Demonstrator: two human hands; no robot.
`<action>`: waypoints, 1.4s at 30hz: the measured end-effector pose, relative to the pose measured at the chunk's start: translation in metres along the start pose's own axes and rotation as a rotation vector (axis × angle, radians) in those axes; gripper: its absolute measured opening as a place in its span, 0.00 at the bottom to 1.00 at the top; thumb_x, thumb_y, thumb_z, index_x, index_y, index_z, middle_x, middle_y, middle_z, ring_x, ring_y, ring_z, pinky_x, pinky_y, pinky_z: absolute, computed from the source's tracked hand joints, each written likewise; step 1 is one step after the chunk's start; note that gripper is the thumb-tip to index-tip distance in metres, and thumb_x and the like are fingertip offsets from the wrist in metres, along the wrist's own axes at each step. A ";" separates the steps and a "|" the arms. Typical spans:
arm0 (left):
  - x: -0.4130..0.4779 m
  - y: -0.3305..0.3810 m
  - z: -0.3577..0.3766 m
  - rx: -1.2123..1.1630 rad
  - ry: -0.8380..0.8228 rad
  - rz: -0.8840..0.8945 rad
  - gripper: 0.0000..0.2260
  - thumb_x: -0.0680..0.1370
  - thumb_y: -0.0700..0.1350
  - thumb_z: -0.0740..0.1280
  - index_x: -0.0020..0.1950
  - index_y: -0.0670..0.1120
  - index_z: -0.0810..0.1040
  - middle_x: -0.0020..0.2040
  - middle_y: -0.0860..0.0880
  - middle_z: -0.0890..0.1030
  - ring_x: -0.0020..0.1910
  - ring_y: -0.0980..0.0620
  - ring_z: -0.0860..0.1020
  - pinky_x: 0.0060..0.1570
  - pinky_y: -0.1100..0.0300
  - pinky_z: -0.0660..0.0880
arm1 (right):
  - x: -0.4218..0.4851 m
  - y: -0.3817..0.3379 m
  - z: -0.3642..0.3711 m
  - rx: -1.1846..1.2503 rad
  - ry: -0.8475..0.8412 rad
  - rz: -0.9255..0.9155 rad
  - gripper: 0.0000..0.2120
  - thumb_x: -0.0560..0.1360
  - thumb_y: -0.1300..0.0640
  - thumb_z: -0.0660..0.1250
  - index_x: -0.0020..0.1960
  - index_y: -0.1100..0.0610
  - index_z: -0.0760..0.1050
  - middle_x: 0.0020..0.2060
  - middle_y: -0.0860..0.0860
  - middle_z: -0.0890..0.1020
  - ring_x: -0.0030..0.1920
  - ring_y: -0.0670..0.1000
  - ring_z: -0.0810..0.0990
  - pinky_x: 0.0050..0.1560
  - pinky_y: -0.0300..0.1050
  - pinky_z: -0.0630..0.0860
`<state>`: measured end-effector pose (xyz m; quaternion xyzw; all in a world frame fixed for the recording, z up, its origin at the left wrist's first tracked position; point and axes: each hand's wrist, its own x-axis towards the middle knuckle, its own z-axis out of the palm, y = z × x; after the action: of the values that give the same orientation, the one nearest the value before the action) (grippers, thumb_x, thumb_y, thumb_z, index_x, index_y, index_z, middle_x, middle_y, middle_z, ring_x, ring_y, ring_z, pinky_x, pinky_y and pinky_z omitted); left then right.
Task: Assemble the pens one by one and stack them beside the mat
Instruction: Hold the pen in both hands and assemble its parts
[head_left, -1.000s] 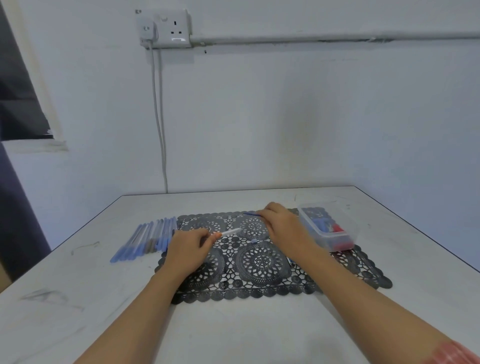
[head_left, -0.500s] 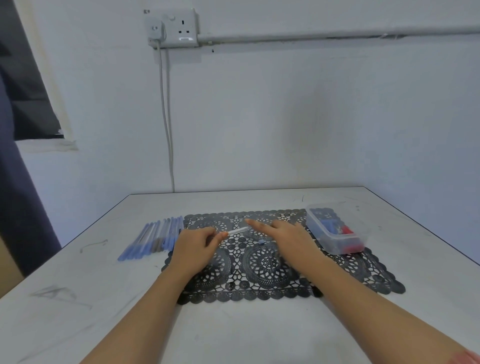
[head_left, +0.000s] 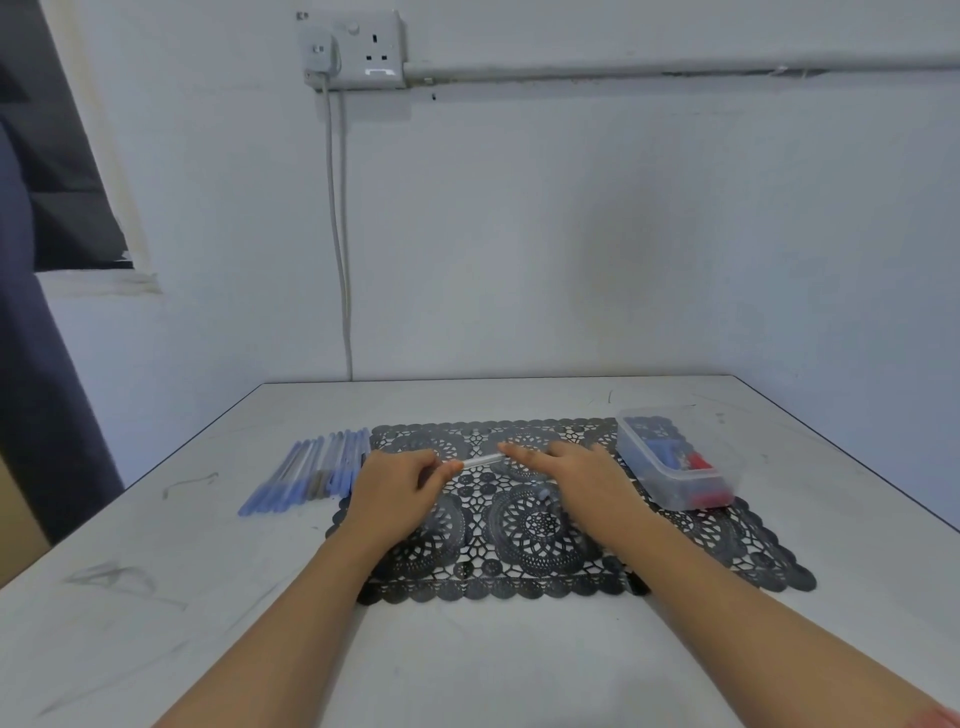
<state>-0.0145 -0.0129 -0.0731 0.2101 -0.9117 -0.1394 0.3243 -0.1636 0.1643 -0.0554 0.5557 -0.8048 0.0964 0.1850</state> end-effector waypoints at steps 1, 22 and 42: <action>0.000 0.000 0.000 0.000 -0.004 0.001 0.19 0.76 0.60 0.60 0.34 0.48 0.75 0.26 0.51 0.75 0.25 0.58 0.69 0.29 0.66 0.63 | 0.000 -0.001 -0.002 0.000 -0.008 -0.006 0.36 0.78 0.64 0.59 0.72 0.36 0.47 0.50 0.49 0.76 0.42 0.45 0.65 0.53 0.44 0.67; -0.003 0.013 -0.003 0.050 -0.037 0.066 0.17 0.77 0.60 0.59 0.31 0.54 0.68 0.24 0.53 0.71 0.26 0.58 0.71 0.55 0.58 0.67 | 0.000 -0.007 0.011 0.232 0.331 0.208 0.08 0.73 0.55 0.69 0.50 0.57 0.82 0.38 0.54 0.81 0.40 0.54 0.77 0.38 0.47 0.77; -0.005 0.023 -0.002 0.011 -0.005 0.091 0.17 0.77 0.60 0.59 0.33 0.52 0.72 0.25 0.53 0.71 0.27 0.58 0.72 0.57 0.58 0.65 | -0.001 -0.024 0.008 0.554 0.452 -0.004 0.25 0.67 0.79 0.64 0.57 0.58 0.79 0.40 0.51 0.77 0.40 0.48 0.75 0.44 0.33 0.73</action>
<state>-0.0165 0.0090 -0.0658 0.1698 -0.9219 -0.1203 0.3268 -0.1422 0.1536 -0.0649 0.5508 -0.6858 0.4313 0.2009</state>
